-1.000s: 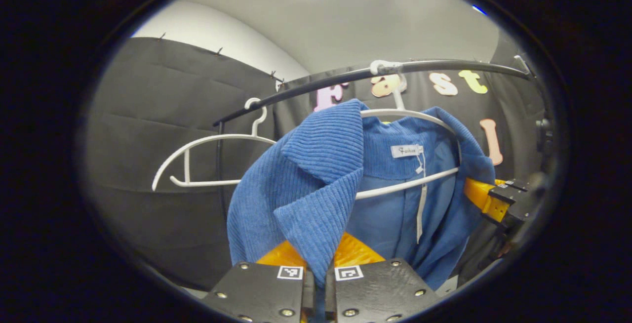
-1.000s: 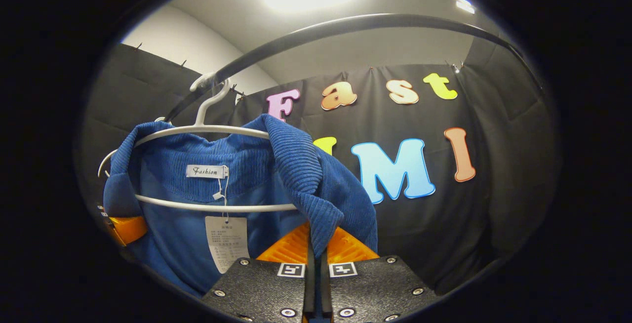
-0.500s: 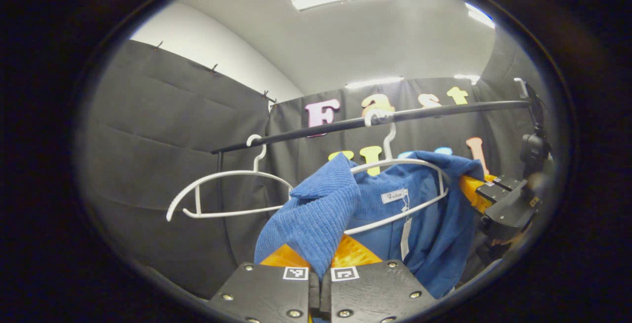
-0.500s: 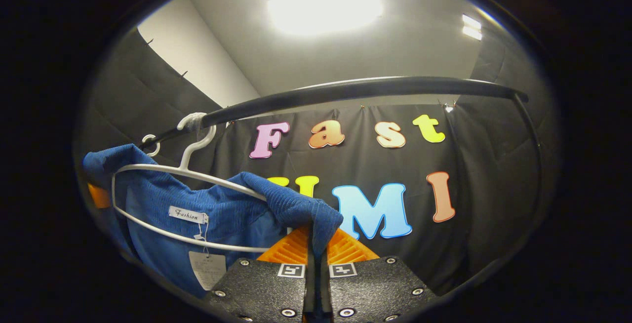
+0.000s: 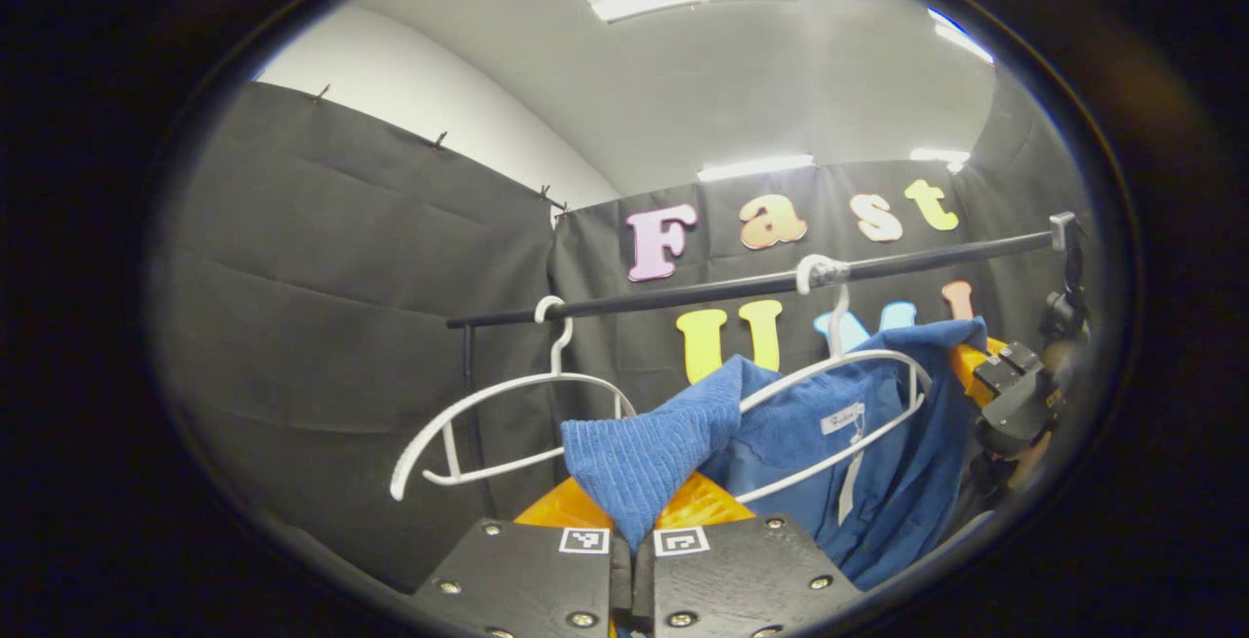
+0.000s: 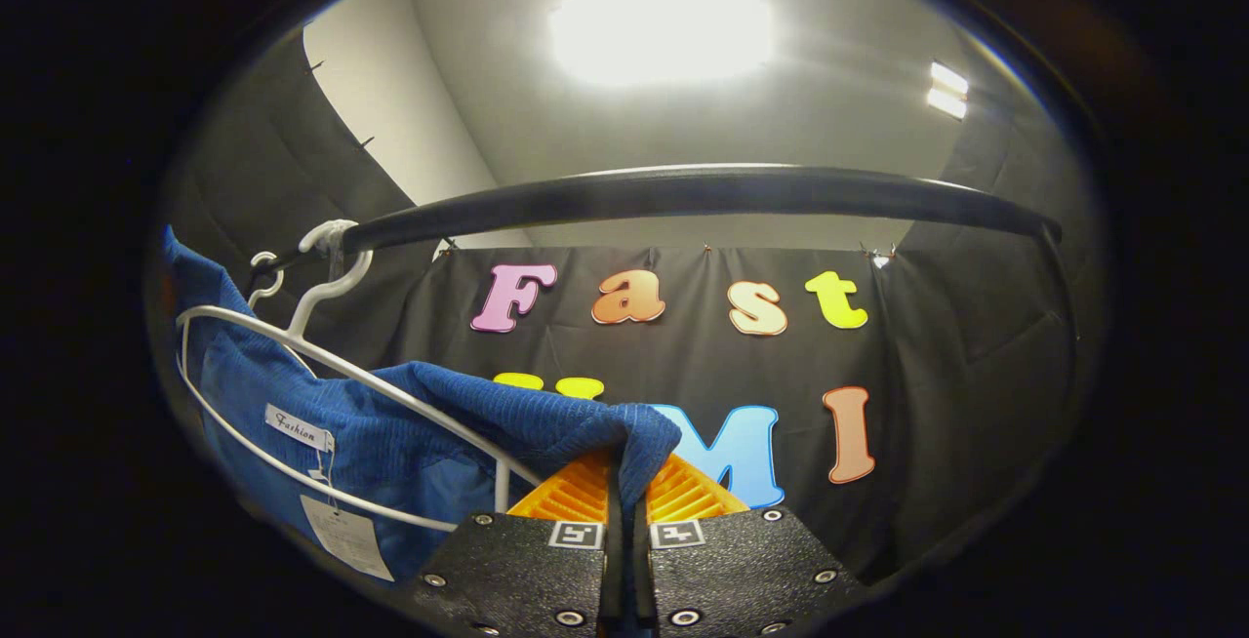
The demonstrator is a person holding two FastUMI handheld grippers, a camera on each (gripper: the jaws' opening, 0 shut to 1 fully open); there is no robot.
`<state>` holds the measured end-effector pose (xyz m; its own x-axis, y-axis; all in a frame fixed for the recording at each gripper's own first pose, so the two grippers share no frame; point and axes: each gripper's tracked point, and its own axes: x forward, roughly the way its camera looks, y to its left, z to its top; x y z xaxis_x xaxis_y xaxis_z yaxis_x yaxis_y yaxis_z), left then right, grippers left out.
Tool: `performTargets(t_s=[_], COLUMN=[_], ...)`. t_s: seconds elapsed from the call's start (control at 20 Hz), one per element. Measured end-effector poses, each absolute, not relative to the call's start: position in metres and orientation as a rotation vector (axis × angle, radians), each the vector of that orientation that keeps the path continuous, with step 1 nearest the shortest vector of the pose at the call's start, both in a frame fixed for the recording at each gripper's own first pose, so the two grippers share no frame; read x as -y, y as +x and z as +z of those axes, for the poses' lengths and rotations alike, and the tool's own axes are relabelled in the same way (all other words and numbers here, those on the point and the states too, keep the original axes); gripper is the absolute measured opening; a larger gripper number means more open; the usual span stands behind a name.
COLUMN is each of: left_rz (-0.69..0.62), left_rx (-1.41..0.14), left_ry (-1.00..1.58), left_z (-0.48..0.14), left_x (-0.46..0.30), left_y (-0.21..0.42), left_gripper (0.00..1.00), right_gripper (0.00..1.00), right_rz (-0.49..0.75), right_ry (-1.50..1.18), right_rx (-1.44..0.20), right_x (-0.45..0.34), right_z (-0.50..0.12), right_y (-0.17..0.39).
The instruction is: Grasp the clothes on the hanger with both hands and then place them into the laundry hamper below.
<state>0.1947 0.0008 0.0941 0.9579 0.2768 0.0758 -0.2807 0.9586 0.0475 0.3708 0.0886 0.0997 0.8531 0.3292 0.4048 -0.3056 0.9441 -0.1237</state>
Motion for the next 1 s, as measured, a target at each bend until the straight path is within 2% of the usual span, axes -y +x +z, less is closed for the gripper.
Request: performTargets(t_s=[0.1, 0.15, 0.2, 0.25, 0.3, 0.55, 0.6, 0.65, 1.0], left_rz=[0.277, 0.28, 0.281, 0.283, 0.287, 0.199, 0.178, 0.166, 0.119], left_rx=[0.061, 0.059, 0.057, 0.052, 0.042, -0.023, -0.031, -0.044, -0.119], left_ry=[0.074, 0.08, 0.083, 0.092, 0.1, 0.075, 0.068, 0.058, -0.045], left_z=[0.098, 0.1, 0.101, 0.102, 0.1, 0.074, 0.072, 0.068, 0.023], left_x=[-0.012, -0.021, -0.026, -0.035, -0.044, -0.065, -0.067, -0.071, -0.081], left_y=[0.197, 0.201, 0.203, 0.209, 0.213, 0.248, 0.255, 0.261, 0.282], left_gripper=[0.07, 0.02, 0.07, 0.02, 0.01, 0.02, 0.07, 0.02, 0.02], right_gripper=[0.04, 0.04, 0.04, 0.04, 0.03, 0.03, 0.03, 0.03, 0.04], right_rz=[0.329, 0.327, 0.325, 0.32, 0.317, 0.294, 0.291, 0.29, 0.293], right_ry=[-0.067, -0.073, -0.08, -0.09, -0.099, -0.146, -0.156, -0.166, -0.189], right_rx=[0.434, 0.43, 0.427, 0.425, 0.423, 0.389, 0.381, 0.377, 0.313], right_x=[-0.086, -0.086, -0.086, -0.084, -0.086, -0.08, -0.079, -0.079, -0.082], right_z=[0.096, 0.094, 0.093, 0.09, 0.09, 0.072, 0.069, 0.067, 0.04], right_y=[0.374, 0.377, 0.379, 0.38, 0.382, 0.392, 0.393, 0.397, 0.412])
